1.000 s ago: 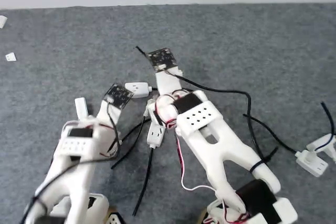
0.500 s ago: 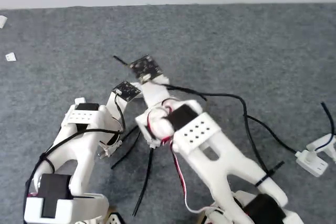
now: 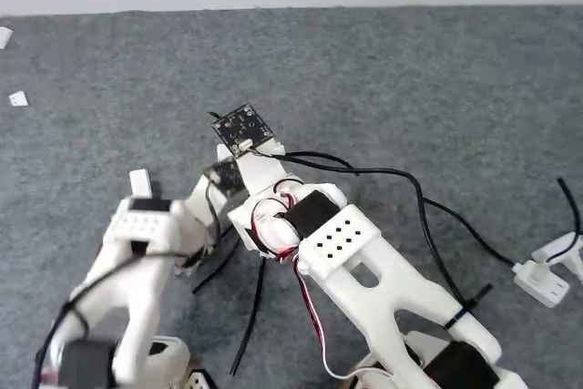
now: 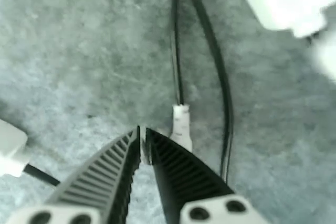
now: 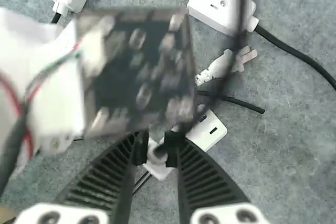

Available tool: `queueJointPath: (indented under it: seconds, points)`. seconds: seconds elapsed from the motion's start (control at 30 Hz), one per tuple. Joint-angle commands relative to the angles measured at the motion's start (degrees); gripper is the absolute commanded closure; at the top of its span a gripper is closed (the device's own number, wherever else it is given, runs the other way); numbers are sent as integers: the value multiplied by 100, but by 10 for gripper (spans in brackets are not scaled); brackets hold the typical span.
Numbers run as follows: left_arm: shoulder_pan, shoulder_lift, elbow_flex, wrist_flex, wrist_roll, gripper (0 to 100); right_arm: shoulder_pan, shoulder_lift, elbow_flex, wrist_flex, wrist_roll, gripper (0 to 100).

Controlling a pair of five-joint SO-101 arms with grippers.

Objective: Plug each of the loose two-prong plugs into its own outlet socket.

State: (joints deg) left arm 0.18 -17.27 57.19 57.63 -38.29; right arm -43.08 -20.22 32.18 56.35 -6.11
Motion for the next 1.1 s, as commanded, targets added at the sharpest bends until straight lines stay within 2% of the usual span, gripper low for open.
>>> queueJointPath:
  seconds: [0.0,0.17,0.27,0.43,0.57,0.67,0.77,0.87,1.07]
  points:
    - [185,-1468,866,-475,-62,988,-57,-242,-44,-84,62,991]
    - [158,-1811,1077,-598,-26,988,13,-233,-44,-101,62,991]
    - [141,-1820,1103,-738,255,988,251,-171,-18,-145,123,991]
    - [132,-1820,1103,-782,352,988,664,242,0,-514,686,991]
    - [132,-1820,1103,-782,360,988,708,576,-18,-769,1002,991]
    - [18,-1820,1095,-782,360,988,690,576,-88,-444,1029,991]
    - [0,-1820,1086,-782,369,988,752,514,-246,532,1064,991]
    - [-9,-1820,1086,-782,369,988,1226,567,-211,1174,1046,991]
    - [18,-1820,1095,-774,360,988,2457,1077,-53,1121,1565,975]
